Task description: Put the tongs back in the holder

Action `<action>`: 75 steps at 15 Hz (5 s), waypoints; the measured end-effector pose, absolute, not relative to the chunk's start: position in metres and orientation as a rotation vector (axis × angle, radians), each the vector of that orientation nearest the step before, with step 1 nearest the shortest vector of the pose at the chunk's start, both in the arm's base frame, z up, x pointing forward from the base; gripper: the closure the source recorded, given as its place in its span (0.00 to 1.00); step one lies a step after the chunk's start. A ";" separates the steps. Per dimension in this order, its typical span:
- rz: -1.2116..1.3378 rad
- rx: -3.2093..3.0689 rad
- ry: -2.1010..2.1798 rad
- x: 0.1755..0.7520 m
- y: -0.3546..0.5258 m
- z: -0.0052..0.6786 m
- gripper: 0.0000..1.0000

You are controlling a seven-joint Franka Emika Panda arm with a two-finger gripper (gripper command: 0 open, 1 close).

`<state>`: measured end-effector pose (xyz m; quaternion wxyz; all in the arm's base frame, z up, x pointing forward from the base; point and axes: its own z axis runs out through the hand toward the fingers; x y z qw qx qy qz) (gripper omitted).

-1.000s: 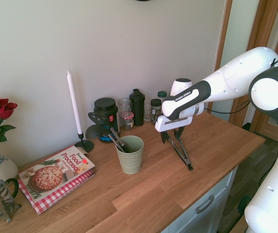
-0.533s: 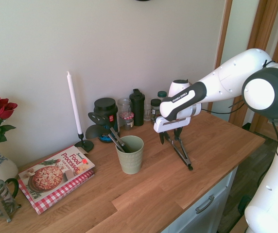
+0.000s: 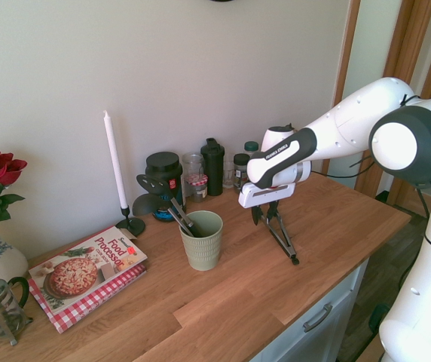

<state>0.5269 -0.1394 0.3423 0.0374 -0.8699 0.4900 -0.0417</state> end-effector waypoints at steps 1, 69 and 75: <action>-0.122 -2.672 1.505 0.527 -0.140 0.339 1.00; -0.328 -2.860 0.673 0.524 0.112 0.556 0.00; -0.198 -2.923 1.095 0.494 0.021 0.577 0.00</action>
